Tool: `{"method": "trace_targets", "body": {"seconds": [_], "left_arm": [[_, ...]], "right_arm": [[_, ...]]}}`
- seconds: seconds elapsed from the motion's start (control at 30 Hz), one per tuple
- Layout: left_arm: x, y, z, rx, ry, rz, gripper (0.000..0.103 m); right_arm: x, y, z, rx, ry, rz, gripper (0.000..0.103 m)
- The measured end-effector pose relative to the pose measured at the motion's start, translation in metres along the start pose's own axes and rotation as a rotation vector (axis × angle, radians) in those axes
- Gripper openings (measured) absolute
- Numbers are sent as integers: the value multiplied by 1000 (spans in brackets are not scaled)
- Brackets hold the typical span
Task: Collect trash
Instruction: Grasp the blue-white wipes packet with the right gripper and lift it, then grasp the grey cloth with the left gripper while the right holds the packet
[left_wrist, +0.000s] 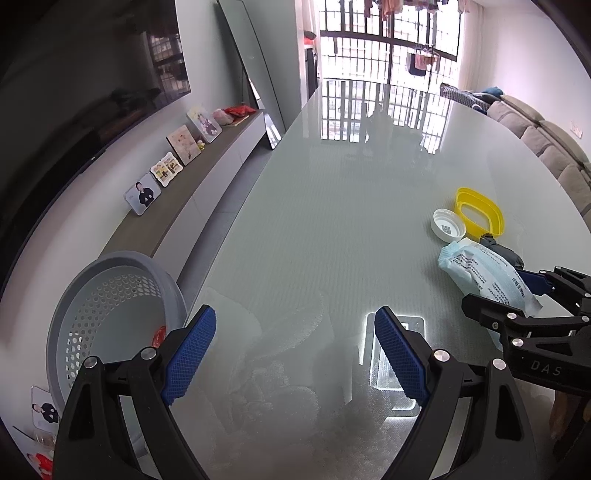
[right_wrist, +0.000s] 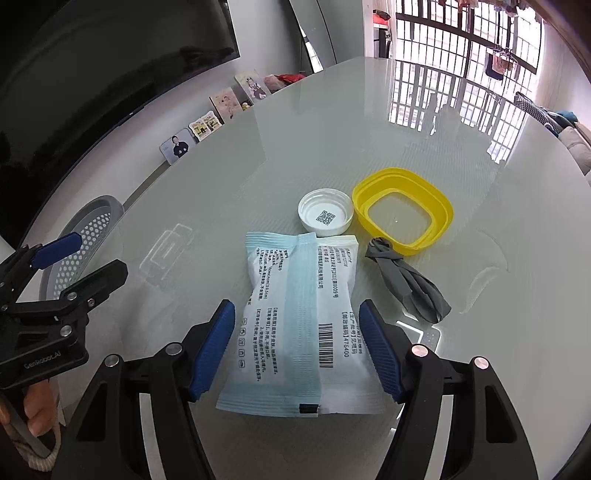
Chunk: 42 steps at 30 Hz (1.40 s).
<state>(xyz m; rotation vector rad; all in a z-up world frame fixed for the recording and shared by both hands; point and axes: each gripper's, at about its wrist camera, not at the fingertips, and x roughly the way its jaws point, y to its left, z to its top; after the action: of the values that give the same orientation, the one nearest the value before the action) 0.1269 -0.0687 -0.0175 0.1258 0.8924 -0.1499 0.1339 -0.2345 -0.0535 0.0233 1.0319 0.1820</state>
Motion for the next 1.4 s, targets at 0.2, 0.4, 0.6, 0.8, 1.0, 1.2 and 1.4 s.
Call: {"method": "trace_targets", "body": {"seconds": [0.2,0.4,0.6,0.8,1.0,1.2,1.4], "left_arm": [[-1,0,2,5,-3,-7,86],[0,-14,6,33,-9,-32,86],[1,-45,17,76,-31,-72,90],[9,-79,27,113,-26,-118,90],[14,-108,36,107,-27,-157,93],[22,-136,52,93,-23,-179,93],[39,-162,60,77,17,-173,93]], "right_arm": [[0,4,-3,-2,-9,3,61],[-27,-9,-14,55,-75,19,56],[-66,-46,-28,164,-166,-14,56],[-100,-106,-48,304,-235,-117,56],[-110,-148,-71,393,-238,-176,56],[-111,-147,-74,396,-254,-155,56],[-115,-150,-75,435,-269,-148,56]]}}
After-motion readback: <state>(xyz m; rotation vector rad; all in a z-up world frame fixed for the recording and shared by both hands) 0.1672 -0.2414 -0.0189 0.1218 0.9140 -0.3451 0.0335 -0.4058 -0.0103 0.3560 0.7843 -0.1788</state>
